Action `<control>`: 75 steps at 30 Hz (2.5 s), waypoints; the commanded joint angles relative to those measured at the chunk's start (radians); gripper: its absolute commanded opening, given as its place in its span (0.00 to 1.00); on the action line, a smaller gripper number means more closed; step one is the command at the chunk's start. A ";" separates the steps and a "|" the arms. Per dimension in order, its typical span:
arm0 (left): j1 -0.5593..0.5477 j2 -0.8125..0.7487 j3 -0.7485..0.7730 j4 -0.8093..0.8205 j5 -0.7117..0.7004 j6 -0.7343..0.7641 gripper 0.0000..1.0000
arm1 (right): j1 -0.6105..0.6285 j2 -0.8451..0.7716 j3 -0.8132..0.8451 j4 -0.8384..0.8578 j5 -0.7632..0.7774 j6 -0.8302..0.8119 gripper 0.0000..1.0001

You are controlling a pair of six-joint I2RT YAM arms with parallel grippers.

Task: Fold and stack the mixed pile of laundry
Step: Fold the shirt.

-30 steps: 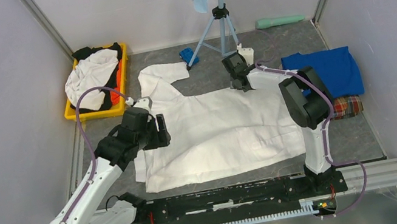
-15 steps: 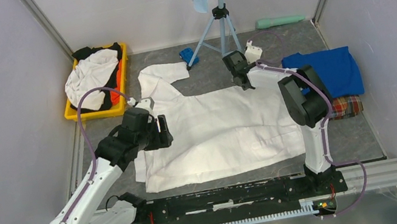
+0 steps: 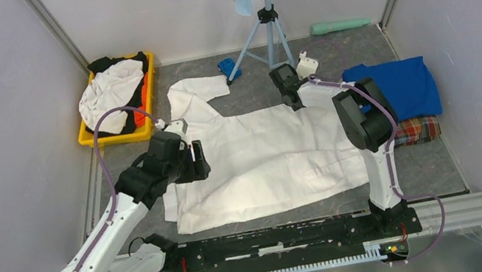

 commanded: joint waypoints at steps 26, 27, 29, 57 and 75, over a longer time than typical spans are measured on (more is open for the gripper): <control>0.344 0.484 0.312 0.262 0.033 0.139 0.86 | 0.002 -0.284 -0.272 0.172 -0.258 -0.285 0.00; 0.377 0.549 0.378 0.227 0.063 0.144 0.86 | 0.002 -0.285 -0.274 0.173 -0.267 -0.292 0.00; 0.414 0.679 0.478 0.191 0.170 0.180 0.83 | 0.002 -0.293 -0.288 0.185 -0.280 -0.303 0.00; 0.474 1.115 0.780 0.090 0.232 0.278 0.77 | 0.003 -0.336 -0.380 0.242 -0.359 -0.355 0.00; 0.449 1.150 0.801 0.066 0.241 0.239 0.22 | 0.002 -0.346 -0.395 0.250 -0.363 -0.361 0.00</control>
